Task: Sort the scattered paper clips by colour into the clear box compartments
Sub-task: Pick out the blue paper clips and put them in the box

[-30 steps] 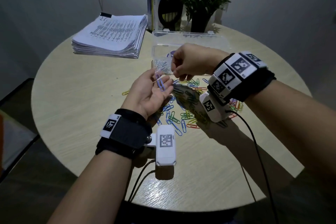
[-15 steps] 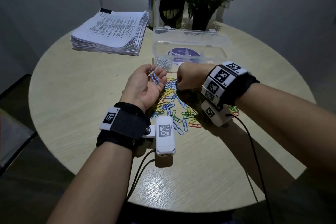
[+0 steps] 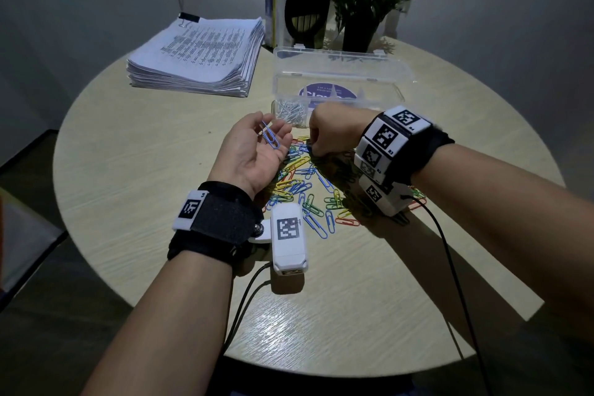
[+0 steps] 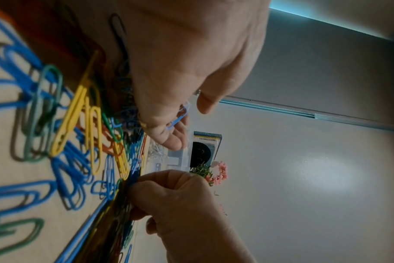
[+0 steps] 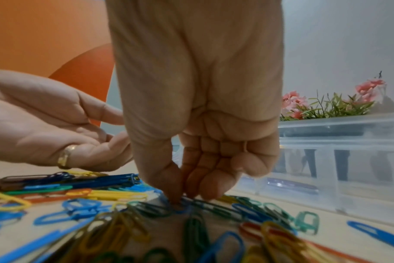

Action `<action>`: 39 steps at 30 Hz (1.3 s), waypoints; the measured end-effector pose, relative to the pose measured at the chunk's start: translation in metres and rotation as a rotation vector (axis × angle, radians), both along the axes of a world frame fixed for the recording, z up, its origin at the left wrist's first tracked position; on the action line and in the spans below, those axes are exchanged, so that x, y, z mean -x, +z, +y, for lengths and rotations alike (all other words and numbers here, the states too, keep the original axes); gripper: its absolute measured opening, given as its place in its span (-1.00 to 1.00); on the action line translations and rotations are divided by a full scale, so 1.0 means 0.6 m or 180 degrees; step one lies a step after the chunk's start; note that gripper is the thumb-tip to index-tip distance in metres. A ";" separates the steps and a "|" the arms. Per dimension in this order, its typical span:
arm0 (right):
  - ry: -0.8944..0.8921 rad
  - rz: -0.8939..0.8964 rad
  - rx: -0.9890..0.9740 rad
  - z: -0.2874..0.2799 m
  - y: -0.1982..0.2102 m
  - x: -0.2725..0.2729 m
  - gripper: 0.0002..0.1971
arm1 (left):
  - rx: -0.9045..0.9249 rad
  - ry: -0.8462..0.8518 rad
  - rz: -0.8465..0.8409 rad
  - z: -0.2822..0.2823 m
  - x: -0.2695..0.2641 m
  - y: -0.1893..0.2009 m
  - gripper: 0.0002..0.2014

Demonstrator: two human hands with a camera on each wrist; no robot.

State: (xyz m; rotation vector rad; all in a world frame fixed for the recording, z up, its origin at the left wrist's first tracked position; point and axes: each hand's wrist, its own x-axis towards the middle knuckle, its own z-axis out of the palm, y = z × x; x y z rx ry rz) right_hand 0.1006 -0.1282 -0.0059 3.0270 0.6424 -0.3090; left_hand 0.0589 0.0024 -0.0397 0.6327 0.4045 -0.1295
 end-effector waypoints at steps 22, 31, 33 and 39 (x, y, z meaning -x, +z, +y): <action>-0.0005 0.0184 -0.0109 -0.008 0.000 0.006 -0.73 | -0.0026 0.0014 -0.0023 0.003 -0.003 -0.004 -0.79; 0.0066 0.0148 -0.1296 0.012 0.064 0.012 -0.85 | 0.0200 -0.0118 -0.0021 0.001 -0.001 -0.003 -0.67; 0.0102 0.0260 -0.1481 0.027 0.068 0.014 -0.85 | 0.0331 -0.0126 -0.0058 -0.002 0.000 -0.003 -0.62; -0.0244 0.0514 -0.1581 0.011 0.051 -0.005 -0.86 | 0.0354 -0.0062 0.0079 0.002 0.001 -0.001 -0.64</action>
